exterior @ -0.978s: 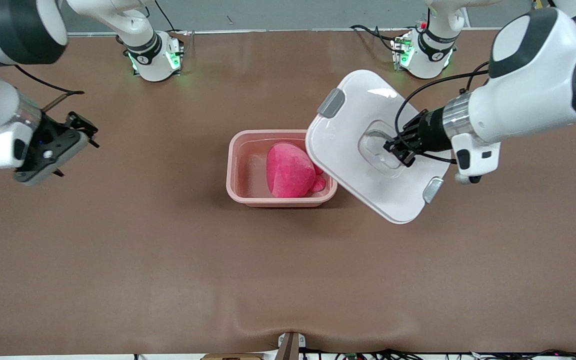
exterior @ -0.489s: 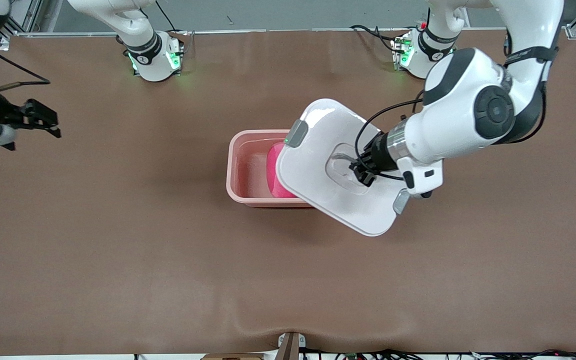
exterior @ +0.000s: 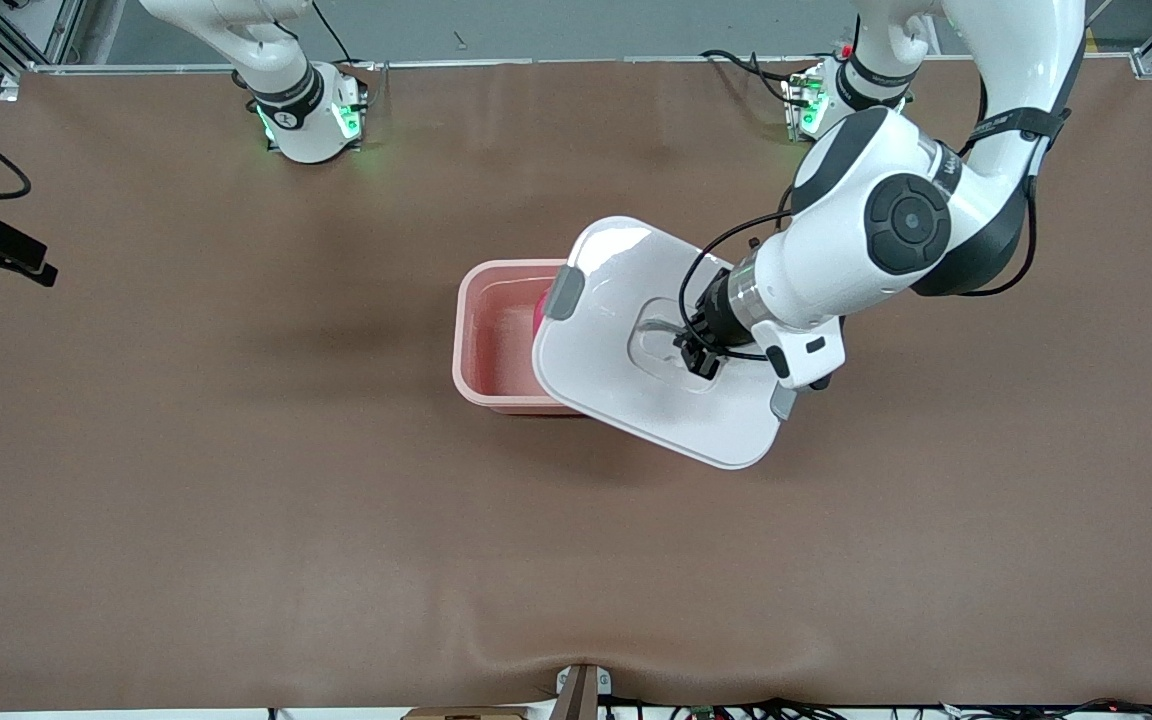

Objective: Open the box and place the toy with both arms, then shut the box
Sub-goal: 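Move the held lid over the box with the left gripper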

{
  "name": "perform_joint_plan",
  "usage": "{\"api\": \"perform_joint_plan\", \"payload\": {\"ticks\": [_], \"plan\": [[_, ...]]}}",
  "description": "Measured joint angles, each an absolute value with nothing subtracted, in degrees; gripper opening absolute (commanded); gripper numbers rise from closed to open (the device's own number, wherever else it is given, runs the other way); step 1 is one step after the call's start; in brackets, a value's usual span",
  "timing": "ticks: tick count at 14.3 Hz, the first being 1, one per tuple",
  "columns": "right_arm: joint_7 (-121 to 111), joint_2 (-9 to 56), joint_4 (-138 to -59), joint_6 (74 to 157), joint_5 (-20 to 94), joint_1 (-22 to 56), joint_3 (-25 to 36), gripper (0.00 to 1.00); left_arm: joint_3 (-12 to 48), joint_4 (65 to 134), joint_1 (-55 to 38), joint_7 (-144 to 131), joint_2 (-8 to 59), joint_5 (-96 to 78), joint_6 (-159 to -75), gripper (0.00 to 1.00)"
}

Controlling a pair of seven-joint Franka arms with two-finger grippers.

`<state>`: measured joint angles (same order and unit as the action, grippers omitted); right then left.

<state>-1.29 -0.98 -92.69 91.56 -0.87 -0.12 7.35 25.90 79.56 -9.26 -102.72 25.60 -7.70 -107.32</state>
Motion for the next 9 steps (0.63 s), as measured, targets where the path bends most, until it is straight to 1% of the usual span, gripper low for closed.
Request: {"api": "perform_joint_plan", "payload": {"ticks": [3, 9], "plan": [[-0.76, -0.98, -92.7, 91.72, -0.76, -1.04, 7.36, 1.0, 25.89, 79.59, -11.13, -106.84, 26.87, -4.58, -108.63, 0.0], [0.69, -0.98, -92.7, 91.62, 1.12, -1.03, 6.96, 1.0, 25.88, 79.59, -13.15, -114.14, 28.34, -3.26, -114.19, 0.0]]}}
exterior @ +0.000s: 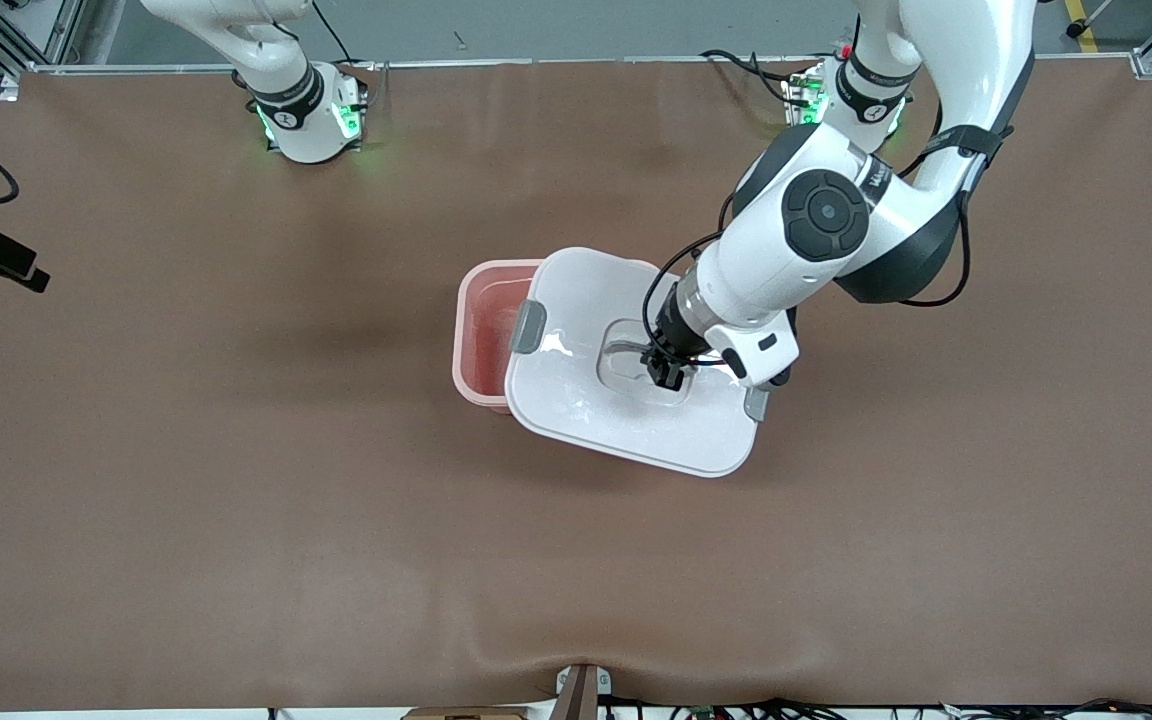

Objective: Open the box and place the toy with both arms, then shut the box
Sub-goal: 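Move the held lid over the box with the left gripper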

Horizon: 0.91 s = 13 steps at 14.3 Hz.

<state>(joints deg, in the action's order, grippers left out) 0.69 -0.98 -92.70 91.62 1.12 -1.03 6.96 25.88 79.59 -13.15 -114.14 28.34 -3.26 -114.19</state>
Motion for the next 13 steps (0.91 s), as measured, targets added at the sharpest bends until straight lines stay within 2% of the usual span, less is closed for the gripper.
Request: {"api": "perform_joint_plan", "payload": {"ticks": [5, 13], "plan": [[0.62, -1.03, -92.63, 91.05, 1.32, -1.01, 6.34, 1.0, 25.88, 79.94, -15.41, -124.25, 28.75, -1.74, -114.44, 0.0], [0.63, -1.35, -90.28, 87.9, 1.33, -0.34, 5.59, 1.0, 25.87, 80.46, -23.26, -144.29, 31.81, 10.46, -115.57, 0.0]]}}
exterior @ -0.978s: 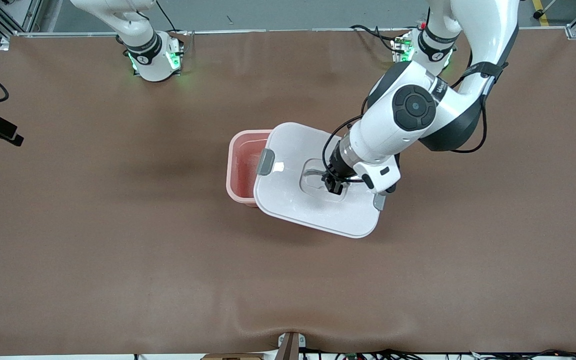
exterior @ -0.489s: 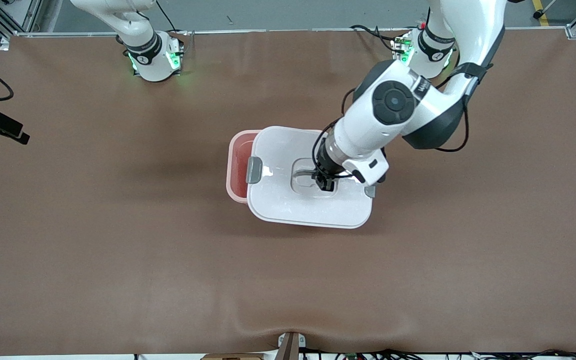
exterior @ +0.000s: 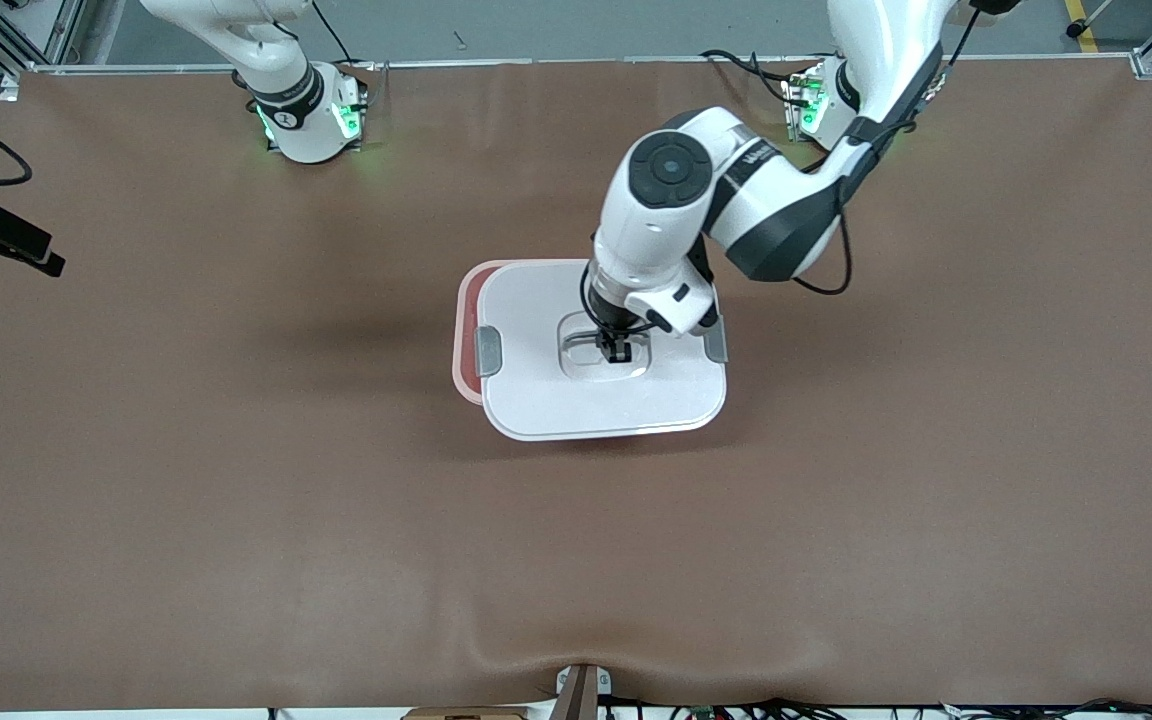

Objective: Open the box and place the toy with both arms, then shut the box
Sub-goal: 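Move the held lid over the box with the left gripper, then lower the lid onto the box and press it down with the left gripper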

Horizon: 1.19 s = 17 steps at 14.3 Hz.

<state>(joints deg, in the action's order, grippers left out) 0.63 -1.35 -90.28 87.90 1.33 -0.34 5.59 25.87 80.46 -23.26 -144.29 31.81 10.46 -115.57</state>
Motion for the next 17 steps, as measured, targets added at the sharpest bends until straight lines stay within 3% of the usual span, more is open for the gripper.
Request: {"api": "perform_joint_plan", "payload": {"ticks": [17], "plan": [[0.64, -1.36, -89.63, 85.89, 1.34, -0.38, 5.76, 1.0, 25.64, 81.66, -26.46, -147.44, 32.37, 14.23, -115.67, 0.0]]}}
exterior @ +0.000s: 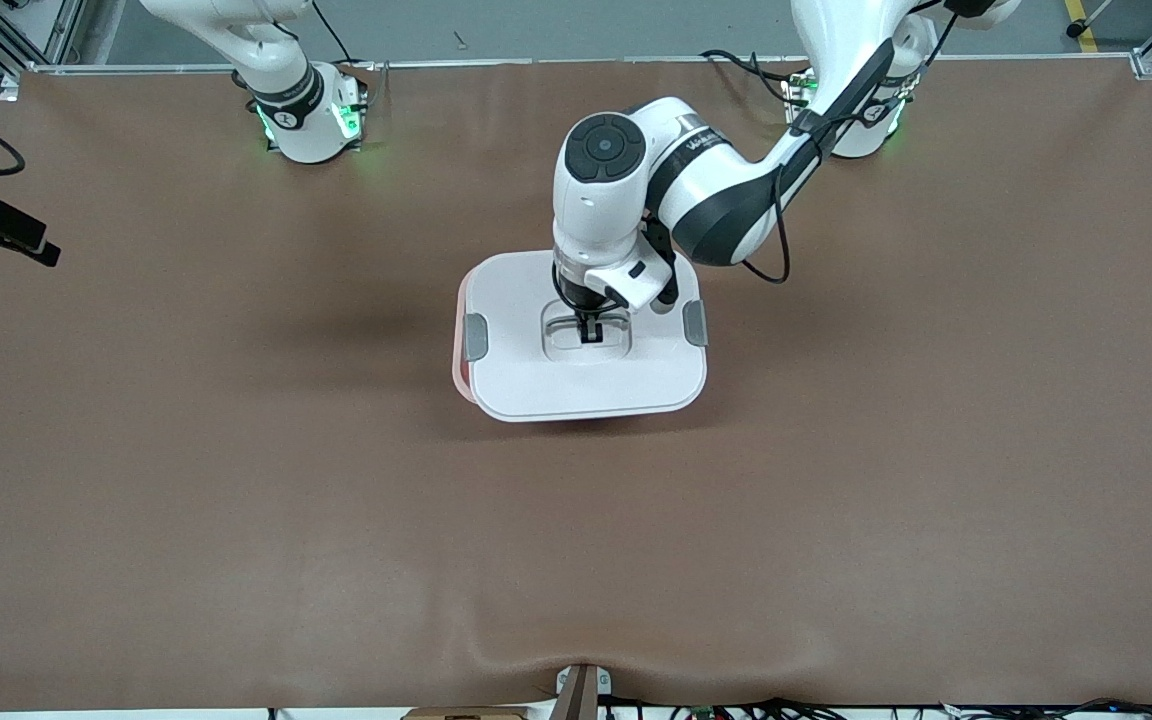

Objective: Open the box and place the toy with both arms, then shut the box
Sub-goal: 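Lower the lid onto the box and press it down with the left gripper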

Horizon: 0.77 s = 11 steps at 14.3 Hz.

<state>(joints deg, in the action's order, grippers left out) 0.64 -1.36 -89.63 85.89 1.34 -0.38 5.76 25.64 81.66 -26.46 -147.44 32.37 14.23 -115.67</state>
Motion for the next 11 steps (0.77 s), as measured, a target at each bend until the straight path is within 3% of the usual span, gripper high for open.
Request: {"api": "perform_joint_plan", "payload": {"ticks": [11], "plan": [[-3.97, -1.36, -89.59, 85.93, 1.32, -0.36, 5.7, 1.0, 25.68, 81.78, -29.73, -147.49, 33.57, 18.9, -116.77, 0.0]]}}
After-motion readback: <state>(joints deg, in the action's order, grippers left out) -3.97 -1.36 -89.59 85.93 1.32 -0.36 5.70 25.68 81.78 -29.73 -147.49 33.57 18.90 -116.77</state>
